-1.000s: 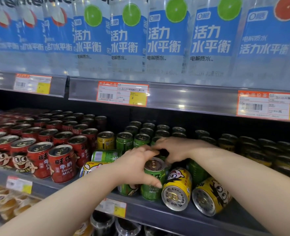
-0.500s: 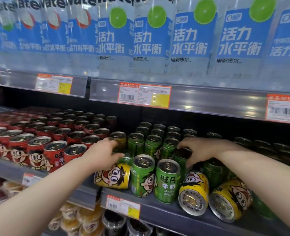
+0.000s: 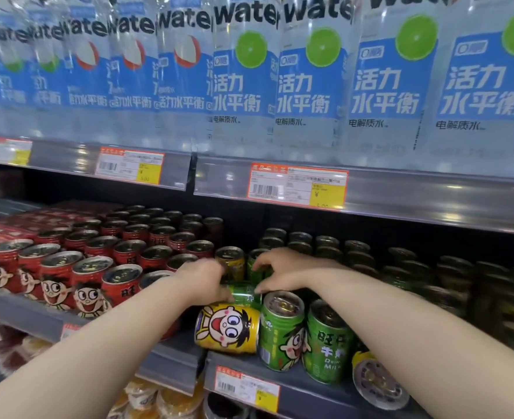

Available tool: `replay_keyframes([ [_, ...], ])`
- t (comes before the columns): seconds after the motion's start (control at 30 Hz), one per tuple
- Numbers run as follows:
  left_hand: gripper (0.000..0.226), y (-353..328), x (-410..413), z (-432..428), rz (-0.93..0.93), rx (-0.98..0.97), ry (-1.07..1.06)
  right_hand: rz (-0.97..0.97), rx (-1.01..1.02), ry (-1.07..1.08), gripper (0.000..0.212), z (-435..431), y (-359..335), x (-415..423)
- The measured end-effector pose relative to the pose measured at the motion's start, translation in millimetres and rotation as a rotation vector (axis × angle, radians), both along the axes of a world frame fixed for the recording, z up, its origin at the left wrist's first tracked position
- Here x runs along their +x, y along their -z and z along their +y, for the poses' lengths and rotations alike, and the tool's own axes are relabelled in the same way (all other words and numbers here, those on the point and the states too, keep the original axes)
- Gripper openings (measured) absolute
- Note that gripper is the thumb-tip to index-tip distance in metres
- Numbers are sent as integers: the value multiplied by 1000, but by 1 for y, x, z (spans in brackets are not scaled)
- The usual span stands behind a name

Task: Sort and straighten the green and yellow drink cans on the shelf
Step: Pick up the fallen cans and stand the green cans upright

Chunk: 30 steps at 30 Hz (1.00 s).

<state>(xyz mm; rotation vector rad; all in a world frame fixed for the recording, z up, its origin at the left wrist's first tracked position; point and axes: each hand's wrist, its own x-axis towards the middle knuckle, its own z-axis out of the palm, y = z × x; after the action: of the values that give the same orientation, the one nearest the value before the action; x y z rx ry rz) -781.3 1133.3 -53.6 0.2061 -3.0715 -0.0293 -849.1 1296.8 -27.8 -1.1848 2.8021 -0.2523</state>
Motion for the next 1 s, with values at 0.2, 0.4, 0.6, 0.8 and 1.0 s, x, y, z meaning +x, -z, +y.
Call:
replay_keyframes([
  [0.2,49,11,9,-6,169,115,117,-72,197,12,77,-26,2,-10],
  [0.4,101,14,34,-13,101,18,318,-4,382,-38,64,-39,4,-7],
  [0.6,88,16,39,-18,27,-109,355,-43,228,-37,54,-30,-3,-6],
  [0.8,79,15,40,-13,32,-48,343,-19,104,-6,65,-14,-15,-7],
  [1.0,98,18,41,1,-31,-35,391,34,105,40,61,1,-10,-9],
])
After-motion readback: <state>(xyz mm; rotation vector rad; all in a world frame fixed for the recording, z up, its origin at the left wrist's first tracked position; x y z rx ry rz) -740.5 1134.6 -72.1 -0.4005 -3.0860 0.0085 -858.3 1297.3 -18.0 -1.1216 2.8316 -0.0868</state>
